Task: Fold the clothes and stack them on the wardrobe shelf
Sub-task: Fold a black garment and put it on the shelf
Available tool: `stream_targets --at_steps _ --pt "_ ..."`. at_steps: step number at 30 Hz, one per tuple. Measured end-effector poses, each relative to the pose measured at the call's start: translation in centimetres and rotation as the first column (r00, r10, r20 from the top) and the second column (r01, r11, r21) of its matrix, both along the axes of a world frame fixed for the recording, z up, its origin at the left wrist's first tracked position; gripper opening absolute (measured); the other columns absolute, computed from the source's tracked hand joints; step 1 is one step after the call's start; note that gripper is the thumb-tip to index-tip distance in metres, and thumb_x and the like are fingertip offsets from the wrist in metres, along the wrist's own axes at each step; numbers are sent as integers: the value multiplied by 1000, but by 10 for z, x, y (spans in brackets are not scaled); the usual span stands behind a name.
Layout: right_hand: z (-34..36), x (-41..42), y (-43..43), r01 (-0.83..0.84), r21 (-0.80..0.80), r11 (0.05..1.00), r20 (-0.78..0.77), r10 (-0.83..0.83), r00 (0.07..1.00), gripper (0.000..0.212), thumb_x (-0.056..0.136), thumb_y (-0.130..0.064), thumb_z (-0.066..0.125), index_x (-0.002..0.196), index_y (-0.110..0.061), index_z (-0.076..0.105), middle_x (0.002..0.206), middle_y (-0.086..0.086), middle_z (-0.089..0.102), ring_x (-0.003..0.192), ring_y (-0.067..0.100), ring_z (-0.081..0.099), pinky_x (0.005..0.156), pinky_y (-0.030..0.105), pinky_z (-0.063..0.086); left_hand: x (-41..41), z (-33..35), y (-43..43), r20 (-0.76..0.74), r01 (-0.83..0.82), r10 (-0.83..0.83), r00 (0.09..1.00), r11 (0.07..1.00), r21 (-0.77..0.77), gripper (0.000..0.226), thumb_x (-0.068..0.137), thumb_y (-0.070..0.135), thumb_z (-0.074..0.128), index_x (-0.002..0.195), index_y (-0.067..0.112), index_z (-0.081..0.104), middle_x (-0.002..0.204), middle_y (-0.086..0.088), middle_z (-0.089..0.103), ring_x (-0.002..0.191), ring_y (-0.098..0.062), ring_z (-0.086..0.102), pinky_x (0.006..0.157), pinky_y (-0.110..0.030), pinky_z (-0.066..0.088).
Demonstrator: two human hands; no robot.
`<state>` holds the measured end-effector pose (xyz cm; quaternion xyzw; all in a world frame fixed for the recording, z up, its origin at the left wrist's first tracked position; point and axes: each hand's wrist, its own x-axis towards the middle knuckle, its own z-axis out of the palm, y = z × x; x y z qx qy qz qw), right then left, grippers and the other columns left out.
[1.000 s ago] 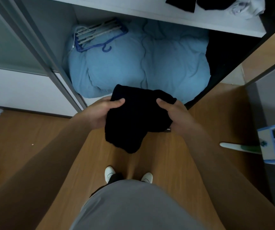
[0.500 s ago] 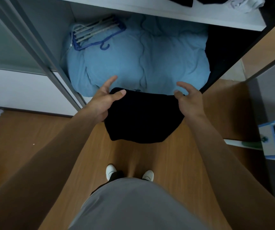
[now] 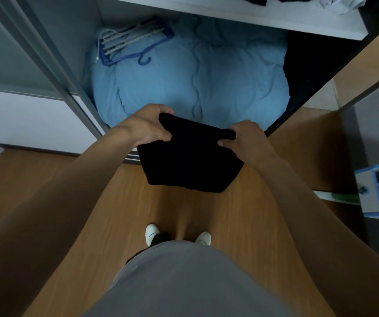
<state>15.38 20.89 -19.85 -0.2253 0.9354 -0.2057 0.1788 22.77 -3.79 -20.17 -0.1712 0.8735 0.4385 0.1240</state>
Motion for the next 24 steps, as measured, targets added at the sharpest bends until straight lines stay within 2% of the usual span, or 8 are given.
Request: stream_targets --at_steps 3,6,10,13,15,17,21,24 --pt "3 -1 -1 18 -51 999 5 -18 1000 45 86 -37 76 65 -1 57 65 11 57 60 20 52 56 35 41 -2 -4 -8 67 109 -96 993 966 -236 58 73 3 75 126 19 58 115 -2 59 103 -19 58 82 -22 46" --pt "9 0 -2 17 -133 991 1 -17 1000 50 84 -41 77 63 1 58 63 18 59 56 21 51 55 38 45 0 -14 -15 108 154 -123 987 922 -356 49 74 7 74 119 20 61 112 -3 63 104 -24 60 88 -30 49" --pt "17 1 -2 50 -287 956 38 -41 998 47 82 -35 80 68 5 60 76 24 60 63 22 54 59 35 45 3 -24 -19 -140 -62 6 990 916 -395 16 75 7 69 88 16 72 92 -7 66 92 -23 62 79 -28 47" --pt "20 1 1 173 -449 877 225 -76 971 30 82 -26 82 88 0 69 97 16 65 83 23 67 75 31 55 2 -25 -21 -284 -211 176 942 973 -96 14 71 -1 67 83 4 72 94 -6 58 91 -14 57 83 -23 45" --pt "22 0 4 330 -548 768 425 -84 901 25 82 -20 82 99 -4 73 100 15 74 86 21 73 74 30 60 3 -18 -17 -181 -297 346 921 921 251 16 64 2 57 76 4 67 72 -1 57 64 -15 55 58 -24 43" --pt "25 -1 4 461 -602 652 561 -65 825 15 84 -15 79 98 -9 76 97 12 77 87 22 75 73 28 60 4 -13 -13 -48 -363 423 905 825 433 10 56 7 49 63 12 54 54 2 46 46 -15 44 42 -19 29" --pt "32 -8 8 626 -629 462 691 -37 722 18 87 -13 75 104 -8 74 106 16 76 98 29 74 83 35 60 8 -11 -8 62 -336 420 905 619 710 24 70 8 53 86 8 71 82 -5 72 75 -19 70 58 -24 52" --pt "35 -14 12 692 -605 395 749 -13 663 32 87 -16 75 116 -3 70 114 18 73 104 31 72 88 40 59 8 -14 -5 74 -275 422 904 439 856 29 87 2 52 97 13 77 103 -9 77 97 -22 73 75 -28 59"
